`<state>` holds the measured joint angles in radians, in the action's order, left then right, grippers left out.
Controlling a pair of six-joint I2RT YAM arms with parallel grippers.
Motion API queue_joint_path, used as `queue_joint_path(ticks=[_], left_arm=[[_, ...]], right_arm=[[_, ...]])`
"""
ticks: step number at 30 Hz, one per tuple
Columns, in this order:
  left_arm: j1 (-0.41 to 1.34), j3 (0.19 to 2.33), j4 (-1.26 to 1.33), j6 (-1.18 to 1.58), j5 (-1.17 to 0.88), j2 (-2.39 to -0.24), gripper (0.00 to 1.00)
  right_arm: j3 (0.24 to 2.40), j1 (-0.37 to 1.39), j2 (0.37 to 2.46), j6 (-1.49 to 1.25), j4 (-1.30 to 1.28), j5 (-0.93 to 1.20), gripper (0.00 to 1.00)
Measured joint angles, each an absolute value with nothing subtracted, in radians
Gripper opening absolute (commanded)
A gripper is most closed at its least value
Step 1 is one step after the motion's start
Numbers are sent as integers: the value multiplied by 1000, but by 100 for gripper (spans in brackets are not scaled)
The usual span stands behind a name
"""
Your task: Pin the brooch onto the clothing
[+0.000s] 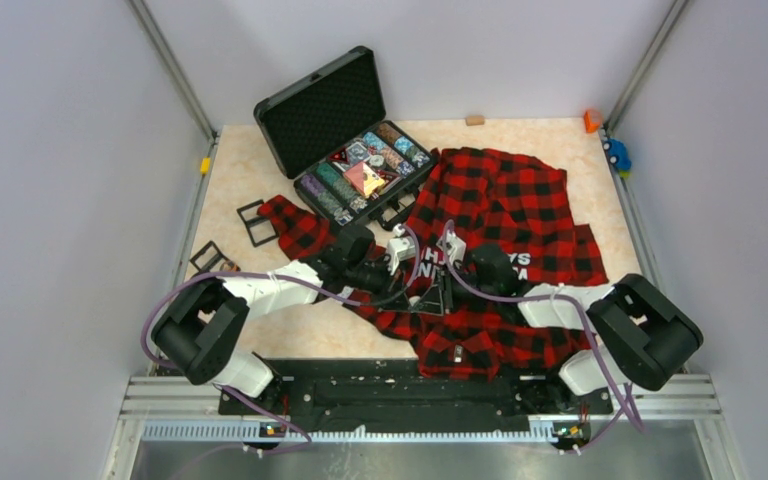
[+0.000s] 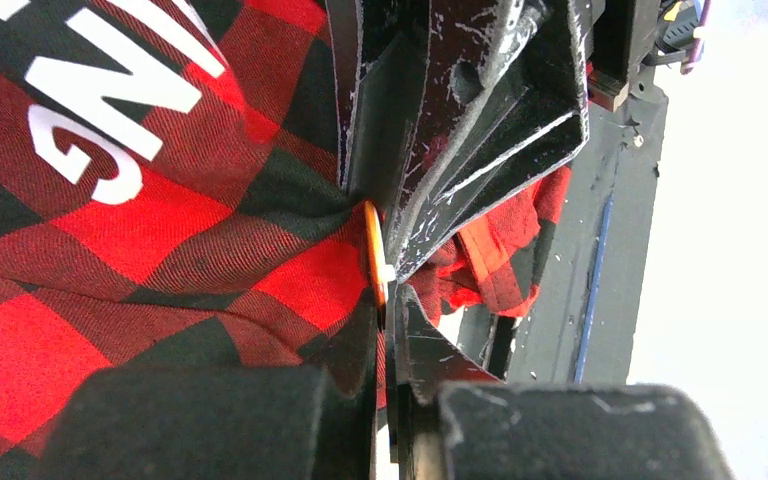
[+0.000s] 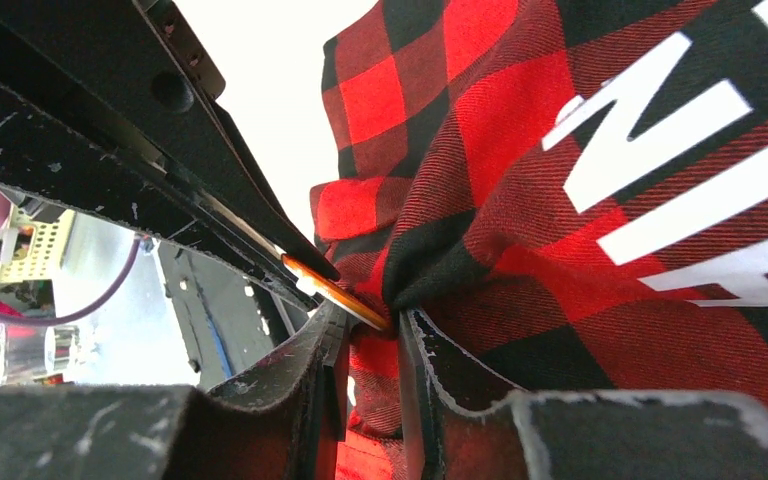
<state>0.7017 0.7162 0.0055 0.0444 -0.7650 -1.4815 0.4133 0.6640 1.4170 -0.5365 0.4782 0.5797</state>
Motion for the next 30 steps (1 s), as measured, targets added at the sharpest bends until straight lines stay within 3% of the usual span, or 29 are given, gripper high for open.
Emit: queue_joint_path(ticks=[3, 9, 13, 19, 22, 30], left_arm=[[702, 716, 26, 46, -751, -1481, 0], [706, 716, 48, 90, -710, -1482, 1], [718, 716, 35, 138, -685, -1488, 28], [720, 713, 31, 201, -624, -1482, 61], [719, 699, 25, 218, -576, -1437, 68], [708, 643, 5, 262, -356, -1189, 76]], right_arm=[[413, 647, 1417, -558, 481, 579, 27], [385, 617, 1391, -563, 504, 575, 54], [360, 600, 1298, -548, 504, 563, 64], [356, 595, 1015, -491, 363, 480, 67], [355, 594, 885, -463, 253, 406, 69], [355, 594, 621, -437, -45, 121, 72]])
